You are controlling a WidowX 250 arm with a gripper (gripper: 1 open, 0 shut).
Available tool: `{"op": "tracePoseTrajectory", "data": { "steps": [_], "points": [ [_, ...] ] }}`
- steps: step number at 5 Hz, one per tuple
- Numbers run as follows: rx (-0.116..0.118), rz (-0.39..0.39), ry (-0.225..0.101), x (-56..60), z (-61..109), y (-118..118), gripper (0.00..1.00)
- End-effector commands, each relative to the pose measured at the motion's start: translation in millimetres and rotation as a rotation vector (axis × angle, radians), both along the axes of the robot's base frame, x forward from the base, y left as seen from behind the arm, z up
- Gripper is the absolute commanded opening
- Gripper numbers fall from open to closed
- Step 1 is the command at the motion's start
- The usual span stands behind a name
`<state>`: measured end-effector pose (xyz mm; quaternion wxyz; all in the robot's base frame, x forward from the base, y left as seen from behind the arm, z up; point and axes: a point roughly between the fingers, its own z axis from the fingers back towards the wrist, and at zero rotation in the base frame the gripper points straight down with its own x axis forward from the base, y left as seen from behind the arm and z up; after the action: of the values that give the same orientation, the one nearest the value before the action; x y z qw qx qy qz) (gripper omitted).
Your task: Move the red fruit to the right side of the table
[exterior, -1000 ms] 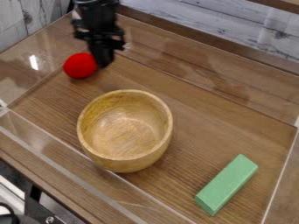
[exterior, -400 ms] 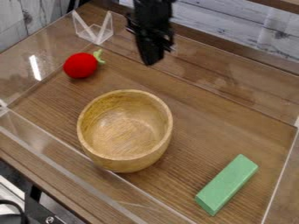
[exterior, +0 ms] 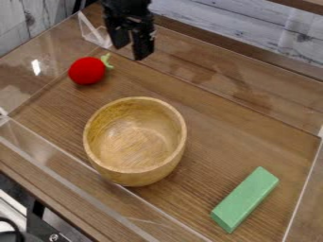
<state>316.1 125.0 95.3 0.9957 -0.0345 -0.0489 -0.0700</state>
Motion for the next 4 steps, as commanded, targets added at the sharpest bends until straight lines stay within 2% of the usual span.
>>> {"op": "tracePoseTrajectory", "data": {
  "steps": [1,2,4],
  "points": [
    [0.035,0.003,-0.037,3.4,9.8,16.4,1.00],
    [0.045,0.017,-0.020,1.8,-0.4,29.2,1.00],
    [0.057,0.017,0.024,11.3,-31.5,43.6,1.00]
  ]
}}
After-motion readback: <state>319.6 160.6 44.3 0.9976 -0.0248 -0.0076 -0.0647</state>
